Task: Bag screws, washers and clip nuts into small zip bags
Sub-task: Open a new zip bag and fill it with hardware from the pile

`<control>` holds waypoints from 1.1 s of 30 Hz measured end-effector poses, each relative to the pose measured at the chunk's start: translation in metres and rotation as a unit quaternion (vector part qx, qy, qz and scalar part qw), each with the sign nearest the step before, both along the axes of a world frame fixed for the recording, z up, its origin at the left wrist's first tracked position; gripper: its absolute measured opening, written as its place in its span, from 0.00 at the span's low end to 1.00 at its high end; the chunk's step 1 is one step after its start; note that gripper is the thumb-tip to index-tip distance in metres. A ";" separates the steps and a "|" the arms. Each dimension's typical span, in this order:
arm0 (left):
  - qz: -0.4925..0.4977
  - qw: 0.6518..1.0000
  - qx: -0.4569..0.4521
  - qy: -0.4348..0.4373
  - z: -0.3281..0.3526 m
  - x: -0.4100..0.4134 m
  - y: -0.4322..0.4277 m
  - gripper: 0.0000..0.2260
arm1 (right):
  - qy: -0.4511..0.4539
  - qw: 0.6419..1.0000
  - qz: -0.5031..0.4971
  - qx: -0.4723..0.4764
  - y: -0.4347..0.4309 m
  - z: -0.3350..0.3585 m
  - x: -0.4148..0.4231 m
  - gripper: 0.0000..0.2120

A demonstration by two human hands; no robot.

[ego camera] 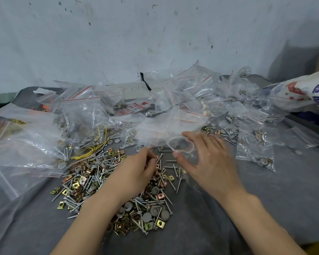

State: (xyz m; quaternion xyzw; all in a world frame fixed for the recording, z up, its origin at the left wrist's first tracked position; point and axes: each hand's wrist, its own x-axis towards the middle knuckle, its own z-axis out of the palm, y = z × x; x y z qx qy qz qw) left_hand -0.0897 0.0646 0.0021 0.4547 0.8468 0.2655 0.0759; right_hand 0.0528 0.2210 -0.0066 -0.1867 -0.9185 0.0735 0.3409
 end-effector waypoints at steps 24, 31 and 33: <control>-0.161 0.970 0.103 0.152 0.003 0.053 0.016 0.12 | 0.228 0.927 -0.005 -0.297 0.007 0.007 -0.009 0.16; -0.137 0.971 0.103 0.165 0.003 0.045 0.014 0.08 | 0.210 0.945 0.059 -0.243 0.010 0.011 -0.004 0.17; -0.139 0.971 0.093 0.171 0.002 0.046 0.014 0.09 | 0.207 0.952 0.069 -0.215 0.009 0.012 -0.005 0.11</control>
